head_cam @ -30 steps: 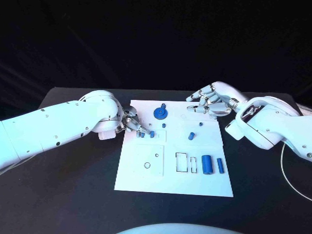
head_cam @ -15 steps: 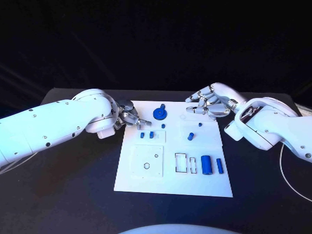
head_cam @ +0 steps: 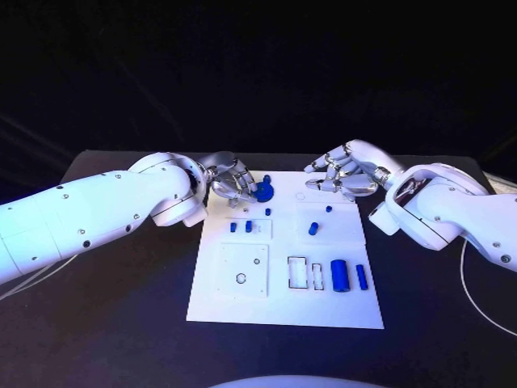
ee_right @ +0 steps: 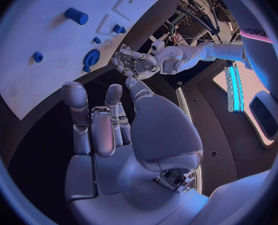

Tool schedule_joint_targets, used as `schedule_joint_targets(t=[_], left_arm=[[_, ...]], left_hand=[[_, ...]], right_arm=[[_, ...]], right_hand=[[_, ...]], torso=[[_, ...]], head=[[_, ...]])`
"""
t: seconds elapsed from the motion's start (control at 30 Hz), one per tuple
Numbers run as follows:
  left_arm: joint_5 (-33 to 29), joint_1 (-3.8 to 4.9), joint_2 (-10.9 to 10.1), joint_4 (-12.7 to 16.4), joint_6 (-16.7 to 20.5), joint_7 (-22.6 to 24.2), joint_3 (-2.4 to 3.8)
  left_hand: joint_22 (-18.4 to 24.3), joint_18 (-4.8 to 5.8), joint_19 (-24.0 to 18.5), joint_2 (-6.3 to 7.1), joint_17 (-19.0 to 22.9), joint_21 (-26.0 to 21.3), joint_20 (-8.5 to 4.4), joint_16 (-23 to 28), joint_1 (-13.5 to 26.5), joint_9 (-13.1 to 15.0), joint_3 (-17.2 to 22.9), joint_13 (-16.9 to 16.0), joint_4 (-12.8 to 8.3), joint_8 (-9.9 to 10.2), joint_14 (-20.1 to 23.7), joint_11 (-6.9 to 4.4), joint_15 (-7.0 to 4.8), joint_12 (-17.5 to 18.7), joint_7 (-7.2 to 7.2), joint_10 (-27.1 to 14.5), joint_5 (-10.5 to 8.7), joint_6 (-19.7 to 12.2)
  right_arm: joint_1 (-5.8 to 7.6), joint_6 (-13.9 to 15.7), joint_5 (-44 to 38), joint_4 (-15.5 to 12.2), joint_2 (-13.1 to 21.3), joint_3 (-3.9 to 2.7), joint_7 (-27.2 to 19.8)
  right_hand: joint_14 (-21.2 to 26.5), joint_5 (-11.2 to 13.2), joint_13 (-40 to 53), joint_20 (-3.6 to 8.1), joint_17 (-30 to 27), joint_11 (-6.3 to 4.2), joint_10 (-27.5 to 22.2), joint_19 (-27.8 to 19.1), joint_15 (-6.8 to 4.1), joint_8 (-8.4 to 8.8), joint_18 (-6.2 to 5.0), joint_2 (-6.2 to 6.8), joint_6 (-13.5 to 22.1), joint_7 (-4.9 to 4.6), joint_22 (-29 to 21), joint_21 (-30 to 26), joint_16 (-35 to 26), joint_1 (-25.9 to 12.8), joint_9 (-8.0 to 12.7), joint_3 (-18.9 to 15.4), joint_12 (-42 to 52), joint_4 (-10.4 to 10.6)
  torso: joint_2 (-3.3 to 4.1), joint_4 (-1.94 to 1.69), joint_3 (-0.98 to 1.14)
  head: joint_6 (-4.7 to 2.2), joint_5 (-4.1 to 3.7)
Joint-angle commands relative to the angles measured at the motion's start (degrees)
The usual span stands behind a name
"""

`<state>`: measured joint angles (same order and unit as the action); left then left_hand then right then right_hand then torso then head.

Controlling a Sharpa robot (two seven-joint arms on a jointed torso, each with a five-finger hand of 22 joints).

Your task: Assemble the parts on the task board

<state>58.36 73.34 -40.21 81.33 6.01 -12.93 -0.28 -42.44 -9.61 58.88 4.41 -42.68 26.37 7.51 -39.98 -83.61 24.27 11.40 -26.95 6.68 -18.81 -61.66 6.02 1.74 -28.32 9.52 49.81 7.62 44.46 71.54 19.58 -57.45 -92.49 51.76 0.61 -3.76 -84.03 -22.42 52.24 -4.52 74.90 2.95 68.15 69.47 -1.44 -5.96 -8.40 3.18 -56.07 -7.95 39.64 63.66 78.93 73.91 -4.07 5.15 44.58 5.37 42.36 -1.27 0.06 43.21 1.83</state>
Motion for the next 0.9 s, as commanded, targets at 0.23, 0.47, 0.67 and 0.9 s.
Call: schedule_joint_targets(t=[0.23,0.47,0.67,0.9], left_arm=[[21.3,-0.64,2.9,-1.4,3.1,10.2,-1.65],[27.0,-1.33,4.5,-2.6,1.9,9.5,-2.03],[29.0,-1.88,5.9,-3.8,1.4,8.9,-2.08],[29.9,-2.17,7.3,-5.6,1.1,7.9,-2.08]], left_hand=[[0.9,-0.92,4.6,3.80,6.0,0.3,-1.07,3.3,-2.6,-8.7,6.6,13.5,-2.9,6.7,-6.3,-0.37,-0.77,9.1,-0.76,5.5,-0.12,6.2],[1.7,-0.94,7.5,4.99,5.7,0.2,-0.95,1.0,0.6,-10.9,4.8,16.7,-1.8,8.4,-9.3,-0.61,-1.01,10.8,-1.21,6.0,-0.62,8.1],[0.8,-0.83,13.5,4.57,-6.4,2.8,-1.43,-14.5,1.4,-12.6,3.3,19.1,-1.3,9.5,-16.6,-0.89,-1.41,11.1,-1.19,7.9,-0.70,10.6],[-9.0,0.89,18.8,4.28,-19.1,15.2,-1.75,-28.6,1.3,-14.2,2.7,21.1,-0.7,10.7,-20.8,-1.04,-1.57,11.9,-1.27,9.3,-0.73,12.1]], right_arm=[[-0.06,-0.6,0.0,0.2,-0.2,0.02,-0.2],[-0.07,-0.5,0.0,0.2,-0.3,0.02,-0.3],[-0.08,-0.4,0.0,0.1,-0.3,0.03,-0.4],[-0.08,-0.5,0.0,0.2,-0.3,0.03,-0.4]], right_hand=[[-2.6,-0.2,0.0,0.13,0.0,-0.15,-0.2,0.2,-0.13,-0.28,-0.38,-0.11,0.2,-0.05,-0.1,-0.2,-0.2,0.4,0.0,0.3,0.0,0.0],[-2.6,-0.2,0.0,0.13,0.1,-0.15,-0.2,0.2,-0.13,-0.28,-0.38,-0.17,0.2,-0.05,-0.1,-0.2,-0.2,0.4,0.0,0.4,0.0,0.0],[-2.6,-0.2,0.0,0.13,0.1,-0.15,-0.2,0.2,-0.13,-0.28,-0.38,-0.21,0.2,-0.05,-0.1,-0.2,-0.2,0.4,0.0,0.4,0.0,0.0],[-2.6,-0.2,0.0,0.13,0.1,-0.15,-0.2,0.2,-0.13,-0.28,-0.38,-0.21,0.2,-0.05,-0.1,-0.2,-0.2,0.4,0.0,0.4,0.0,0.0]], torso=[[0.04,-0.05,0.01],[0.02,-0.01,0.03],[0.10,0.04,0.01],[0.04,0.04,0.05]], head=[[-0.37,-0.55],[-0.38,-0.62],[-0.43,-0.69],[-0.45,-0.63]])
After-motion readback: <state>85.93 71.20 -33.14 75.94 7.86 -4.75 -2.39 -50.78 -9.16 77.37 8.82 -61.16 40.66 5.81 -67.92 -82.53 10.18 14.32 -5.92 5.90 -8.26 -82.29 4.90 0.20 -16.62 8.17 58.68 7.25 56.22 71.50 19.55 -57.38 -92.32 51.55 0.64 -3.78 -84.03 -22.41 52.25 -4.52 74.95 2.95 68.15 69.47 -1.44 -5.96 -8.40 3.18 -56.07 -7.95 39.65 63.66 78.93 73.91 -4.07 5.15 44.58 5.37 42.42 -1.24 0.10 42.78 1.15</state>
